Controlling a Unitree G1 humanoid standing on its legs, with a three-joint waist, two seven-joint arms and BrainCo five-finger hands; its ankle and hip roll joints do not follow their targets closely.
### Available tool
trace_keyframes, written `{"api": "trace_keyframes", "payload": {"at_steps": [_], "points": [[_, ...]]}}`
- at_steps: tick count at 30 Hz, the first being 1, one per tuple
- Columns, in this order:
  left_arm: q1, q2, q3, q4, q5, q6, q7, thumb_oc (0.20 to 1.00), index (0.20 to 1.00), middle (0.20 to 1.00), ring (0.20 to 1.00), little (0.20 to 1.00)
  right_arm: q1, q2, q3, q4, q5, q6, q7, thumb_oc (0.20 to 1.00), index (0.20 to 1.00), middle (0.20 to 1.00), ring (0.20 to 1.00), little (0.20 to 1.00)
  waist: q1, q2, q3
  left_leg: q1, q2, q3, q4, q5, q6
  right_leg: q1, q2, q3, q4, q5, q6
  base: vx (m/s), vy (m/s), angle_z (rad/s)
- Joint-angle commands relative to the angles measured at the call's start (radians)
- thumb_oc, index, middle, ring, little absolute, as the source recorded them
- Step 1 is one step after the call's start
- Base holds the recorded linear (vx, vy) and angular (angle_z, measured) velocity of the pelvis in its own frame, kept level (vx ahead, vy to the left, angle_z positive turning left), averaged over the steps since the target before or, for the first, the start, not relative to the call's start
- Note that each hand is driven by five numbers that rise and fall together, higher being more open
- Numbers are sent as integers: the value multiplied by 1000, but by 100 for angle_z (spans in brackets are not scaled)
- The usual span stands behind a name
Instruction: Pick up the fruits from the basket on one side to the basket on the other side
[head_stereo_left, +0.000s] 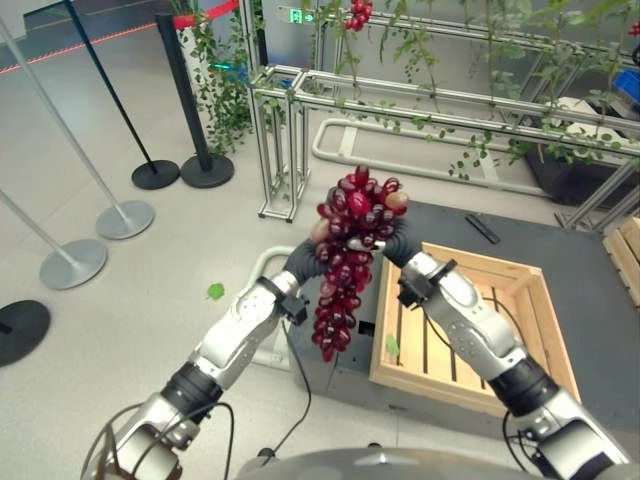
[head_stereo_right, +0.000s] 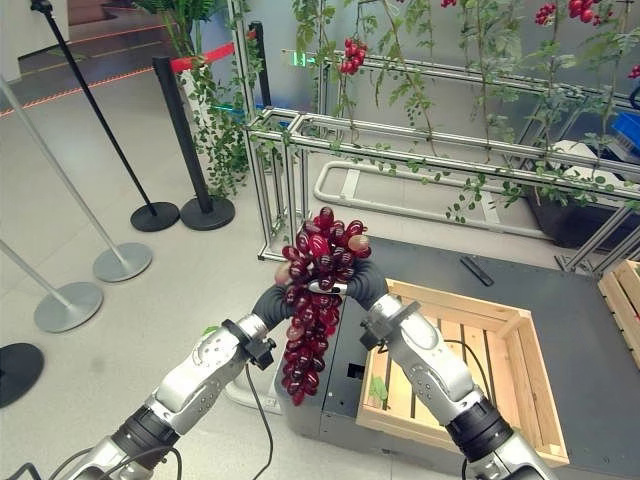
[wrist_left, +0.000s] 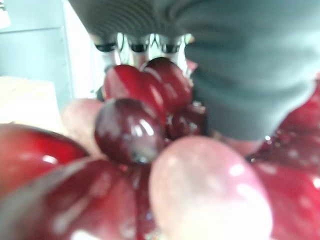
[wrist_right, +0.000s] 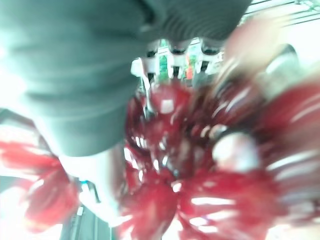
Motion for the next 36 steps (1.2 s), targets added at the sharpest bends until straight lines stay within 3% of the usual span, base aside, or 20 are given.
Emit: {"api": "trace_keyframes", "payload": {"at_steps": [1, 8, 17, 26, 31, 35, 36], "points": [[2, 13, 77, -26, -75, -75, 2, 200, 200, 200, 200, 200, 14, -45, -142, -111, -89, -91, -6, 1000, 1000, 1000, 1000, 1000, -5, -51, -43, -69, -52, -14, 64, -47, 60, -4, -49, -7, 130, -134, 55, 0, 0, 0], [109, 28, 185, -68, -140, -74, -30, 200, 200, 200, 200, 200, 120, -72, -338, -82, -133, -118, -31, 1000, 1000, 1000, 1000, 1000, -11, -52, -47, -67, -50, -15, 59, -47, 59, -4, -46, -11, 130, -138, 54, 0, 0, 0], [244, 14, 387, -100, -185, -87, -36, 200, 200, 200, 200, 200, 225, -3, -514, 23, -164, -145, -82, 1000, 1000, 1000, 1000, 1000, -17, -41, -47, -61, -43, -13, 57, -49, 57, -2, -38, -6, 125, -142, 49, 1, -1, 0], [283, -14, 469, -106, -161, -110, -9, 200, 200, 200, 200, 200, 228, 53, -553, 63, -183, -162, -130, 1000, 1000, 1000, 1000, 1000, -23, -25, -37, -62, -42, -1, 87, -67, 55, -4, -34, 13, 128, -151, 44, 2, -6, -1], [313, -27, 518, -125, -149, -132, 3, 200, 200, 200, 200, 200, 217, 66, -553, 62, -195, -168, -137, 1000, 1000, 1000, 1000, 1000, -18, -17, -13, -84, -34, 1, 179, -94, 44, -19, -21, 33, 197, -196, 26, -11, -81, -7], [334, -38, 559, -162, -144, -161, 7, 200, 200, 200, 200, 200, 214, 65, -563, 40, -219, -181, -142, 1000, 1000, 1000, 1000, 1000, 4, -12, 33, -132, -14, -21, 211, -57, 10, -34, 7, 14, 211, -210, -3, -132, -140, 3], [333, -46, 565, -175, -138, -171, 13, 200, 200, 200, 200, 200, 211, 57, -574, 32, -231, -192, -152, 1000, 1000, 1000, 1000, 1000, 15, 2, 52, -176, 3, -47, 172, 31, -30, -45, 23, -19, 172, -202, -11, -249, -118, 14]]}}
